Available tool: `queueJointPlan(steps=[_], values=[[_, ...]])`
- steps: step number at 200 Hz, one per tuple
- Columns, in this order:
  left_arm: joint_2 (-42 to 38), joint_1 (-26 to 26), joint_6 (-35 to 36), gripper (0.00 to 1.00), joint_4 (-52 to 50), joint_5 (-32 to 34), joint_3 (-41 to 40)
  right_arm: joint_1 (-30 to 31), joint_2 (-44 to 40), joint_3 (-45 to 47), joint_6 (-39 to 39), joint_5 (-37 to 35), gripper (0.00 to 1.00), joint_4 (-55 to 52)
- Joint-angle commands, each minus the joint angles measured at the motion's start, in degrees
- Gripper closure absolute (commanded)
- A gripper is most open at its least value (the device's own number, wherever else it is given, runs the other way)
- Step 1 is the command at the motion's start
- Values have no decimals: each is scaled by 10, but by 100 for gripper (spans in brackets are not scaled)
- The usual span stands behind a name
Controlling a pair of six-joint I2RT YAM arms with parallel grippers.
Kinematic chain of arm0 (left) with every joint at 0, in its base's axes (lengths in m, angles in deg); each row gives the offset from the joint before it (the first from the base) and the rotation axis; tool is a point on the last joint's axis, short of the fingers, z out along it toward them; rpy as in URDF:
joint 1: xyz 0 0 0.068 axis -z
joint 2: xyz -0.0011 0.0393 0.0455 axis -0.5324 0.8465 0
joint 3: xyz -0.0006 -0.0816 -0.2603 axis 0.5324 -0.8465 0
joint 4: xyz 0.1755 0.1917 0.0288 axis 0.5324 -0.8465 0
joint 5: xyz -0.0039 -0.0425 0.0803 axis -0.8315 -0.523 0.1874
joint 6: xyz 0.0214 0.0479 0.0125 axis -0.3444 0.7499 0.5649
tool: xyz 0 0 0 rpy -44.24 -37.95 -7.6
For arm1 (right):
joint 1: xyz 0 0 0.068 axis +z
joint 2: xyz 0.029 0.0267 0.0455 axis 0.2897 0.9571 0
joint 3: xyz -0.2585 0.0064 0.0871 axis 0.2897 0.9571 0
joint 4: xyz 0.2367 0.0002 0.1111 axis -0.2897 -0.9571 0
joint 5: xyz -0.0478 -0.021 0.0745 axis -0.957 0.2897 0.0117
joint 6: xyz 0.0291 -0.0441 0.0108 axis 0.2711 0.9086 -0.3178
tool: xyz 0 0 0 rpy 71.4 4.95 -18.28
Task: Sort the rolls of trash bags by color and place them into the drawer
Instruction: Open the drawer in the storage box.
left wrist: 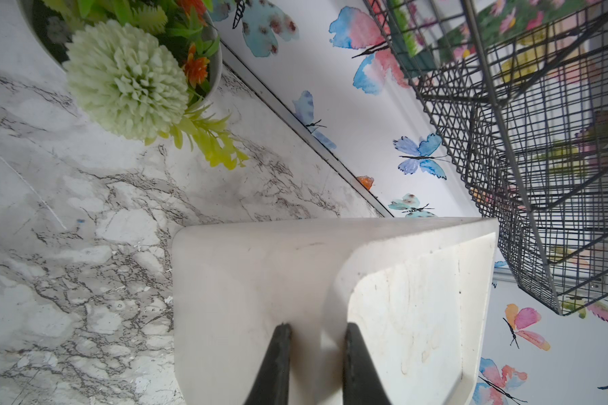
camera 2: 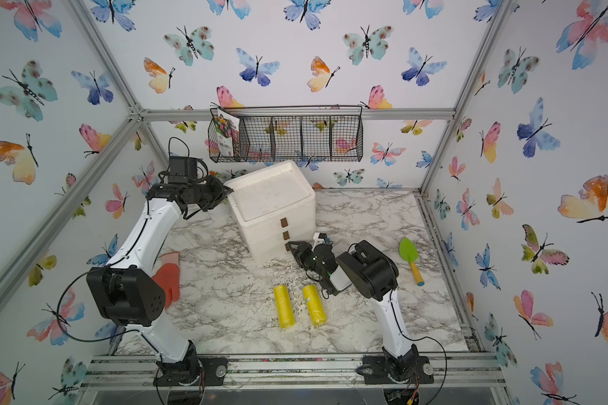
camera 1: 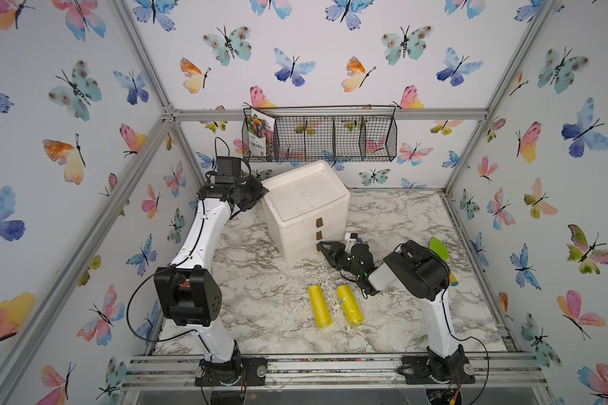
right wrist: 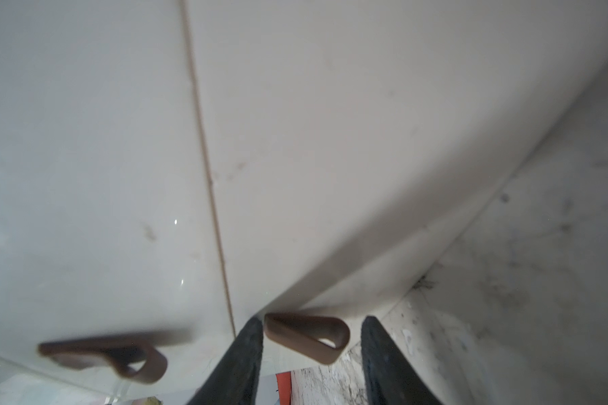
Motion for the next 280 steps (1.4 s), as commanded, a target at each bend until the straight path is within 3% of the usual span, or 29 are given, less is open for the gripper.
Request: queueJointPlan(steps=[1,116,206,280], values=[[17,13,-24,95,-1,-62,-25,3,11,-22,-1,-13,53,19],[15,13,-26,95,2,-64,-28,11,31,-41,-6,-30,66,34],[20,14,-32,95,10,-66,-29,11,9,1,-10,-42,96,65],[23,16,-49,95,23,-63,-31,15,-73,70,11,-46,98,35]])
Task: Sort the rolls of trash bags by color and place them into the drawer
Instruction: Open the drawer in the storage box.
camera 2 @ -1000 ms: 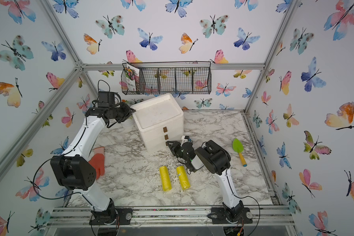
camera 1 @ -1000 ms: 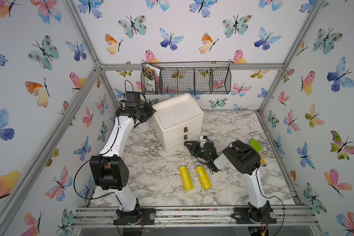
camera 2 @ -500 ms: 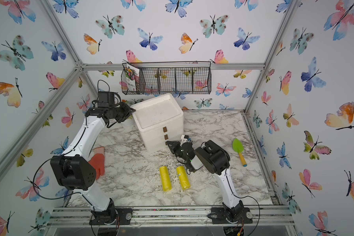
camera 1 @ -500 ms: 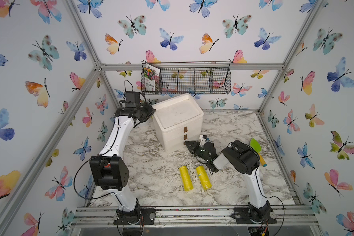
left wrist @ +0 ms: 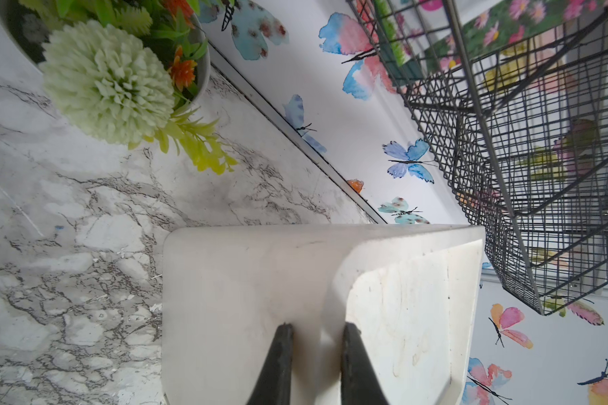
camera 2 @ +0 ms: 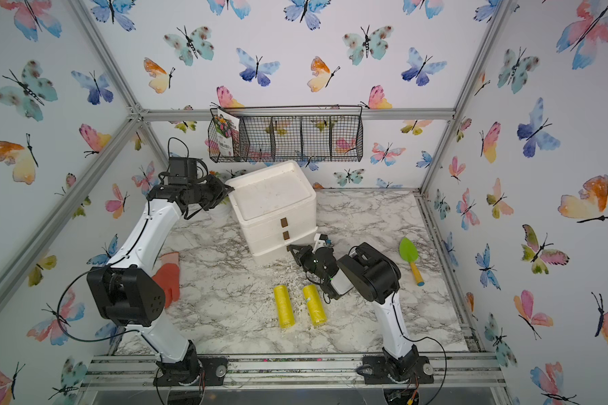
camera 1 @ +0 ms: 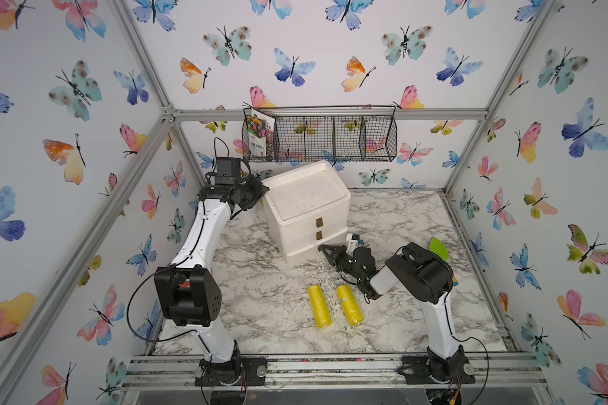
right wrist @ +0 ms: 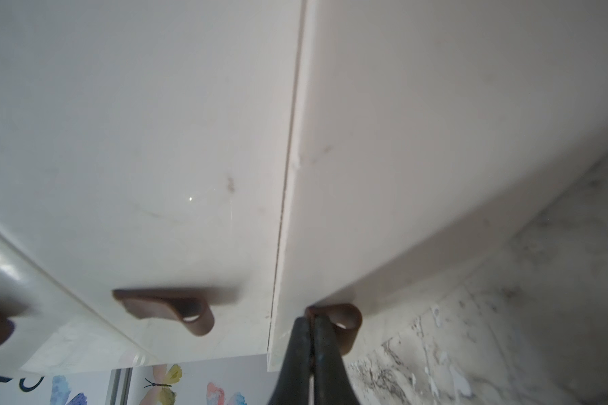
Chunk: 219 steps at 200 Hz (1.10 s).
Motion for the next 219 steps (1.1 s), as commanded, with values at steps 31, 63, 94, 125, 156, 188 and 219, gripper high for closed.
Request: queueJointPlan(steps=[31,63,94,125,156,188,219], values=[[22,21,-39,95,-7,-48,-18,14,-59,61,15,-24,98,13],[21,24,-41,95,-5,-47,-18,28,-95,114,15,-33,98,22],[20,27,-44,95,-5,-45,-17,49,-140,163,23,-47,97,10],[17,30,-46,95,-5,-43,-17,65,-185,191,40,-60,97,-32],[11,33,-49,95,-5,-43,-19,70,-217,198,59,-66,96,-74],[8,33,-49,95,-4,-43,-20,71,-270,182,106,-69,76,-182],[3,33,-48,95,-5,-42,-23,71,-358,118,208,-90,57,-428]])
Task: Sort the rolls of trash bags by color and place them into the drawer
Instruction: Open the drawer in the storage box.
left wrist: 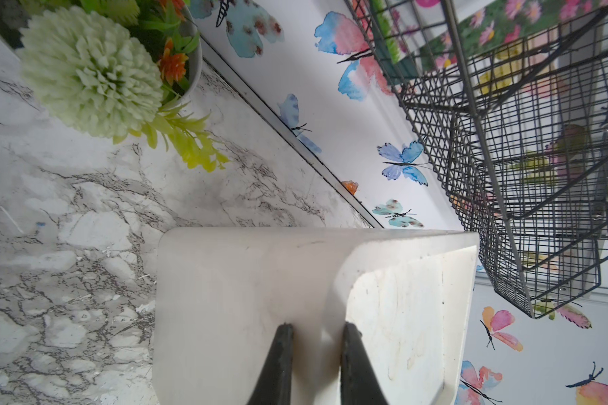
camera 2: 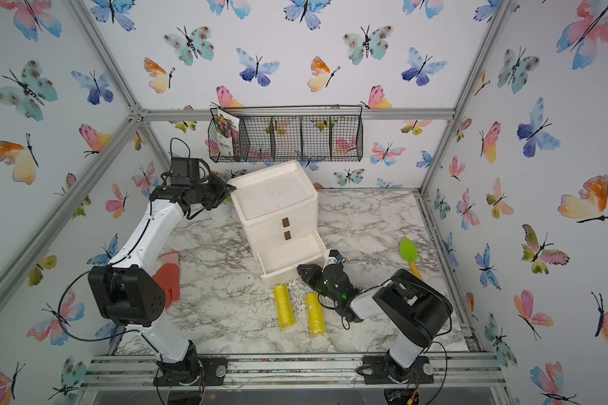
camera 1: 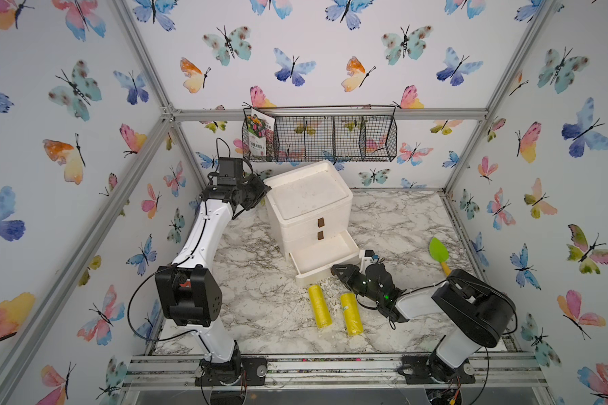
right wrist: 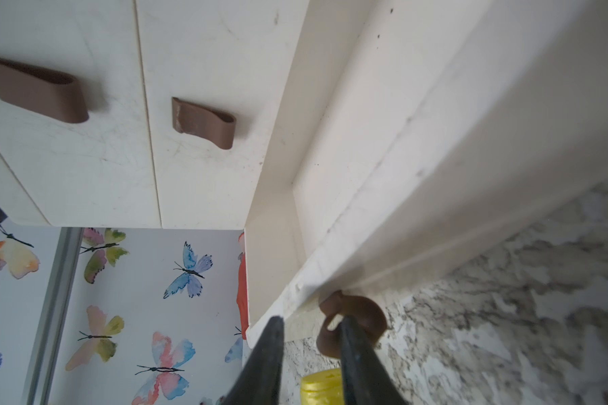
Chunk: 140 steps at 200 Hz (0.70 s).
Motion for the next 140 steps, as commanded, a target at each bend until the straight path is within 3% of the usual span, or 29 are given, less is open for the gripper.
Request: queueJointPlan(steps=[1,42,93,140], values=[[4,24,-28,95,-18,-47,-19,3,-61,-57,101,-23,56,-195],[2,24,-28,95,-16,-49,-20,3,-135,-129,210,-65,35,-456],[-2,23,-26,95,-11,-52,-30,5,-179,-143,237,-58,33,-656],[-4,23,-29,95,-5,-51,-41,54,-206,-142,228,-99,30,-730]])
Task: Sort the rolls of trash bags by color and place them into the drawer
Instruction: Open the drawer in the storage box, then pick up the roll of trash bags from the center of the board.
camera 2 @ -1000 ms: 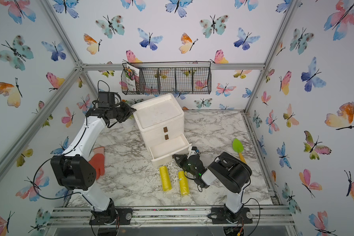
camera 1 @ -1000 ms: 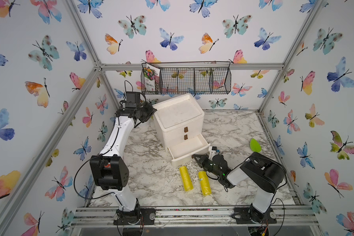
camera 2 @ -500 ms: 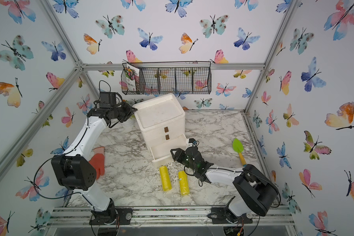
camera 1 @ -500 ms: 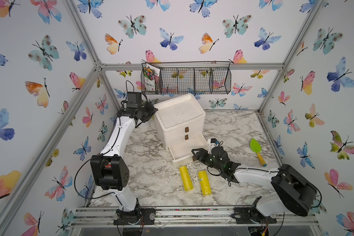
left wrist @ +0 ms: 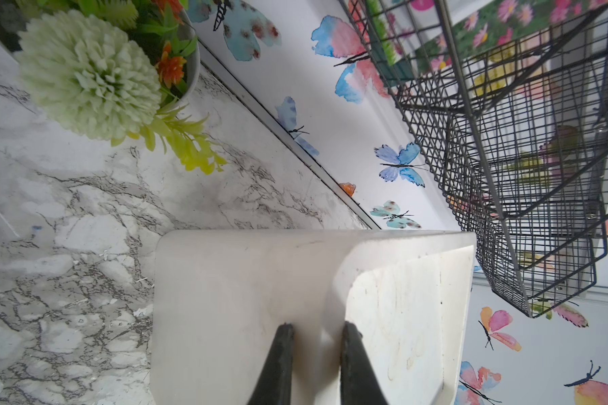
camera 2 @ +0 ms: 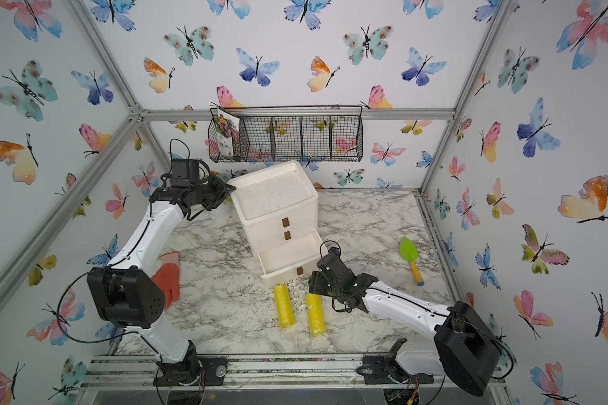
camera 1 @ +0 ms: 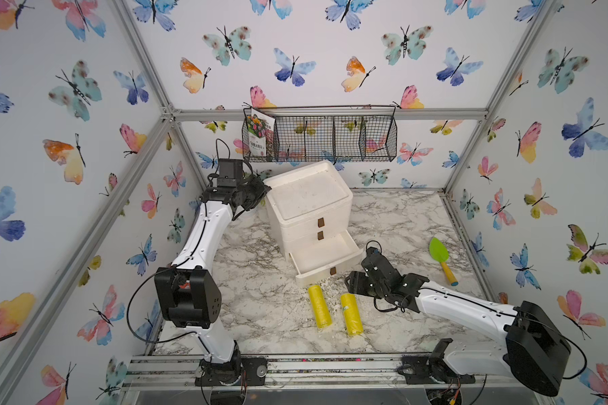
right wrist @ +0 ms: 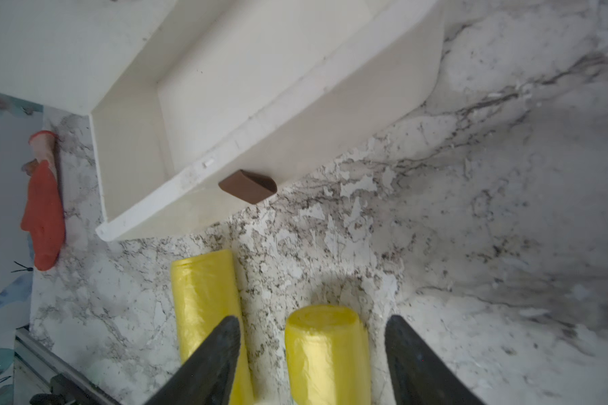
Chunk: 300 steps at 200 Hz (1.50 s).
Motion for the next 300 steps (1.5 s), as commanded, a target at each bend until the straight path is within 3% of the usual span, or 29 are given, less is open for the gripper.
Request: queueJointPlan(steps=[1,85,188,218,257,300], values=[[4,23,-28,95,-25,-51,-23,23,-16,-3,7,-27,30,-72],[-3,23,-26,95,-19,-50,-42,105,42,7,-30,-30,29,-67],[-3,23,-26,95,-13,-54,-55,108,114,5,-21,-54,31,-52],[-2,23,-25,95,-13,-54,-58,109,122,-4,-16,-58,37,-53],[-2,22,-25,95,-12,-54,-58,109,97,-32,-16,-76,58,-86],[-1,22,-27,95,-9,-58,-58,109,46,-78,-19,-83,59,-95]])
